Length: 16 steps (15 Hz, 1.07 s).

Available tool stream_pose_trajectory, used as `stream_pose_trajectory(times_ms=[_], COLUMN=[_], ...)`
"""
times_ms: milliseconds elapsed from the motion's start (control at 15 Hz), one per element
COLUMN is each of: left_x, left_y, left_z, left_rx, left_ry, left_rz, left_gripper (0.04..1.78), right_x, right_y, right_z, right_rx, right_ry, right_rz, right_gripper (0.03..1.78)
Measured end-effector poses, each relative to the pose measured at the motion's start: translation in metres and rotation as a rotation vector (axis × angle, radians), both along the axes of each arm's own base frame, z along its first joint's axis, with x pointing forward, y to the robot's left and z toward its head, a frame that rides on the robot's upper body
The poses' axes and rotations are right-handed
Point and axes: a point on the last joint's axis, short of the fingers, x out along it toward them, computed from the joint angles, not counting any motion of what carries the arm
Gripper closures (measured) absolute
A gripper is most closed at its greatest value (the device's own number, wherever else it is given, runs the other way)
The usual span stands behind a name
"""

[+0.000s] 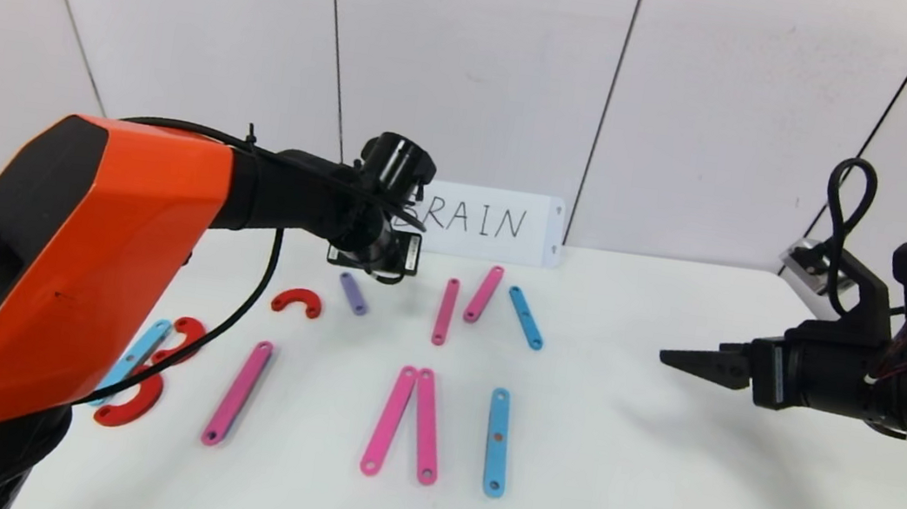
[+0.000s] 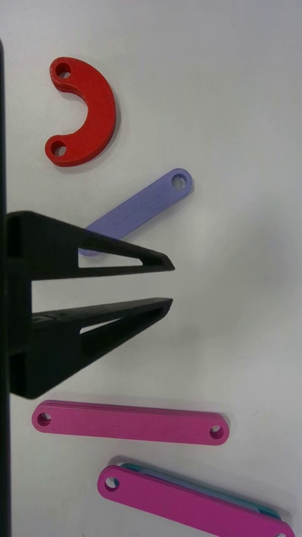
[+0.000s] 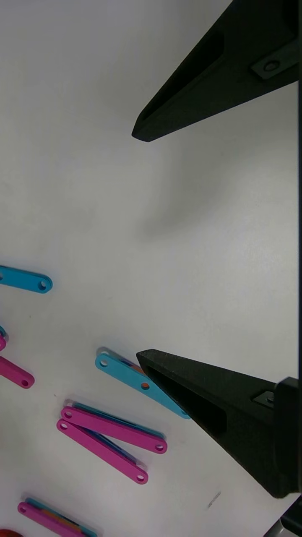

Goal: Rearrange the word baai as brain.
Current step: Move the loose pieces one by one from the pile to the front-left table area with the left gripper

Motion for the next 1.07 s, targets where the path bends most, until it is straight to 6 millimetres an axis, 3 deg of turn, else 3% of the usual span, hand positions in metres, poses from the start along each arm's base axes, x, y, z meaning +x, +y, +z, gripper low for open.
stream_pose_trajectory(times_ms=[333,533,733,1067], left_x=[-0.01,-0.022,-0.032,-0.025], left_y=[0.007,0.017,0.033,0.058], left_z=[0.002,0.006,0.014,0.012], left_rx=[-0.003,-0.04,-0.083,-0.136], left_ry=[0.071,0.155,0.226,0.256], left_rz=[0.106,0.246,0.364,0.487], left_gripper=[0.63,0.26,0.12,0.11], right_x=[0.0,0.0,0.0,0.0], right_y=[0.0,0.0,0.0,0.0], right_z=[0.0,0.0,0.0,0.0], right_rx=[0.0,0.0,0.0,0.0], right_ry=[0.0,-0.001,-0.001,0.0], right_rz=[-0.001,0.0,0.0,-0.001], right_gripper=[0.08,0.08,0.08,0.08])
